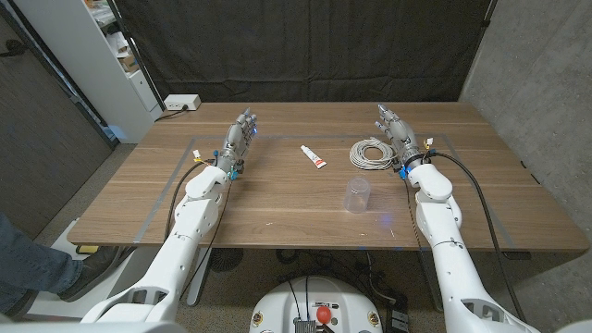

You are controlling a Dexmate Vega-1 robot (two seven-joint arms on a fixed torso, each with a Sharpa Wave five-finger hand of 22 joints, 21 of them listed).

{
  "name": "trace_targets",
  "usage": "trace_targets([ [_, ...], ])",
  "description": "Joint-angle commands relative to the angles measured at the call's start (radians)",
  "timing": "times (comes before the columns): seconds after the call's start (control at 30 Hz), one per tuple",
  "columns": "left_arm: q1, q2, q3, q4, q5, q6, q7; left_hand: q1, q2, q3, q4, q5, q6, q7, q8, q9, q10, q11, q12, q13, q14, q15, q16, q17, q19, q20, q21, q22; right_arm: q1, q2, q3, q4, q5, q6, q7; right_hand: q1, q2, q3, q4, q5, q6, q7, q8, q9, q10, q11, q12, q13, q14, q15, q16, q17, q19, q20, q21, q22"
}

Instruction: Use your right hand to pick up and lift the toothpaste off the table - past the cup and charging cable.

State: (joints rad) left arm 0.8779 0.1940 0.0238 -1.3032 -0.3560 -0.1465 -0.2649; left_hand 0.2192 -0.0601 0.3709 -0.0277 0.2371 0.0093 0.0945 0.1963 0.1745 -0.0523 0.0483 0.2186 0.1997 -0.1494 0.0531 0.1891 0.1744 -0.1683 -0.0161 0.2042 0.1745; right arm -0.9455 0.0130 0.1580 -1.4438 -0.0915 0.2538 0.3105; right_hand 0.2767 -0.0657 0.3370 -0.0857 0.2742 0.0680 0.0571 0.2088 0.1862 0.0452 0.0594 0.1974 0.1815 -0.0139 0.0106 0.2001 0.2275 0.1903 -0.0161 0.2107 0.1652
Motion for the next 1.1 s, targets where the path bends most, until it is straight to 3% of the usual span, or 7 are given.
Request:
trace_targets([
  [0.03,-0.005,0.003,-0.003,0.001,-0.002,0.006,-0.015,0.008,0.006,0.001,-0.009,0.005,0.011,0.002,0.006,0.003,0.004,0.005,0.005,-0.001,0.006,0.003,0.008,0.004,-0.001,-0.003,0.009,0.004,-0.010,0.005,-0.013,-0.019,-0.031,0.026,-0.009,0.016,-0.001,0.002,-0.009,0.005,0.007,-0.008,-0.003,0.000,0.022,0.006,0.004,0.001,0.006,0.002,0.004,0.000,0.014,0.002,-0.002,0.005],
  [1.1,-0.028,0.007,-0.012,0.041,-0.009,0.000,-0.057,0.012,0.012,0.001,-0.014,0.003,0.019,0.003,0.002,0.003,0.004,0.003,0.001,-0.004,0.004,0.004,0.002,0.005,-0.006,0.004,0.003,0.005,-0.042,0.010,-0.064,-0.085,-0.184,0.073,-0.105,0.042,0.005,0.006,-0.025,0.006,0.019,-0.008,-0.004,0.001,0.041,0.005,0.006,0.003,0.026,0.001,0.008,-0.011,0.036,0.005,-0.003,0.005],
])
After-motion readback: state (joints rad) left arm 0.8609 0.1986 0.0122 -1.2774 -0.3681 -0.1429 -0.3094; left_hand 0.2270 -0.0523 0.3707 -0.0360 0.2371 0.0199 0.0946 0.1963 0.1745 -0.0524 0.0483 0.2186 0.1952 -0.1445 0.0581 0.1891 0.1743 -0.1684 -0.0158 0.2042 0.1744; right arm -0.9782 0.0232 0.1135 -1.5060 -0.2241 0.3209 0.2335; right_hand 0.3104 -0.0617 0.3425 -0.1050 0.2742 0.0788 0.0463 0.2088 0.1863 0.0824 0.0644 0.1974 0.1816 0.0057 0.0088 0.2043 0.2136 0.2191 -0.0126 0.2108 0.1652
